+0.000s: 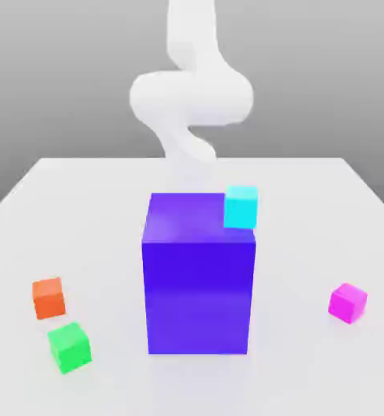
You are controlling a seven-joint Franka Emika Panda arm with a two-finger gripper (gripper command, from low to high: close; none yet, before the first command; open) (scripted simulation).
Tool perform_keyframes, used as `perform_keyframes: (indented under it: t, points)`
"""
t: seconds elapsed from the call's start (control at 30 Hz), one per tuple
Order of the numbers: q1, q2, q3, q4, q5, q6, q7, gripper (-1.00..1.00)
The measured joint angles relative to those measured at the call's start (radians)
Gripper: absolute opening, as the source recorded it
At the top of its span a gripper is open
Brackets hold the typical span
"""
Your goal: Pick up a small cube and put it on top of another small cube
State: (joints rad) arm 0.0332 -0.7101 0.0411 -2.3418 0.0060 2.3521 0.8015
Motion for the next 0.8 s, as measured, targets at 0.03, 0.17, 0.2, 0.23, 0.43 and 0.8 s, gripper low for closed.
perform_keyframes:
  t: [0.03, 0.17, 0.2, 0.23, 0.43, 0.8]
  points:
    - [0.014, 0.04, 0.019, -0.018, 0.002, 0.023, 0.001, 0.0]
    - [0.069, 0.186, 0.092, -0.086, 0.006, 0.108, 0.008, 0.0]
    - [0.082, 0.222, 0.111, -0.103, 0.006, 0.129, 0.01, 0.0]
    - [0.095, 0.257, 0.131, -0.12, 0.006, 0.15, 0.013, 0.0]
    - [0.175, 0.473, 0.246, -0.22, -0.016, 0.276, 0.043, 0.0]
    - [0.385, 0.885, 0.3, -0.357, -0.217, 0.513, 0.211, 0.0]
